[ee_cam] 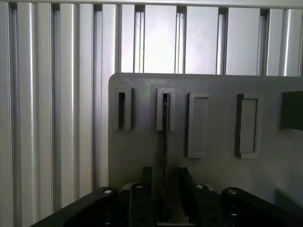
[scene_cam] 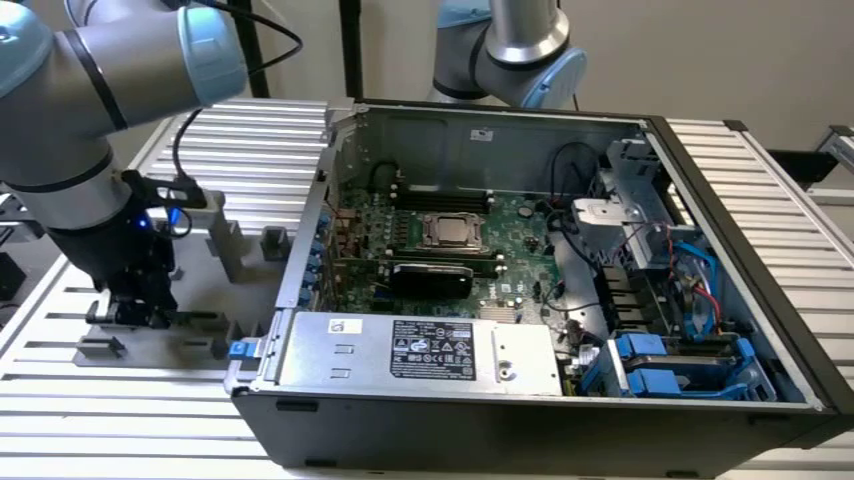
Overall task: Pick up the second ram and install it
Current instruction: 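Pick up the second ram and move it above second insertion slot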
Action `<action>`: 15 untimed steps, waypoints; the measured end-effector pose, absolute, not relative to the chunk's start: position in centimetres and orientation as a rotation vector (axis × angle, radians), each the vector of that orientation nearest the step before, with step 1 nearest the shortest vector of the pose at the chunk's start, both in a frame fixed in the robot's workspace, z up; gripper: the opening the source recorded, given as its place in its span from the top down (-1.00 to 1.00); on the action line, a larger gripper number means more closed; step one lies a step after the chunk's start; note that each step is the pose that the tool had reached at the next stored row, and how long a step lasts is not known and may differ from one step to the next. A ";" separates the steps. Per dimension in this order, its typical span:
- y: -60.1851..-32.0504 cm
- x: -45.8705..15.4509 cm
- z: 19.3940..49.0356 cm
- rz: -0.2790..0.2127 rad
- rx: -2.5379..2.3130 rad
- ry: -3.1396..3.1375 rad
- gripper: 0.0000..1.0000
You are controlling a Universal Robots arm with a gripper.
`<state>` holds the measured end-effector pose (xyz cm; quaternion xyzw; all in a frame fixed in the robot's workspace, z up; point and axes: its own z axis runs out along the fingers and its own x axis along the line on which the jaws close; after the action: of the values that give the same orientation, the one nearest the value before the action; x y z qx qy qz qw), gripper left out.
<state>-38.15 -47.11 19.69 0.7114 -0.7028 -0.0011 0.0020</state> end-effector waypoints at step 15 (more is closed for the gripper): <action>-47.1 -38.1 19.7 -0.003 2.232 -2.205 1.00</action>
<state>-38.12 -47.11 19.68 0.7114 -0.7028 -0.0011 0.0019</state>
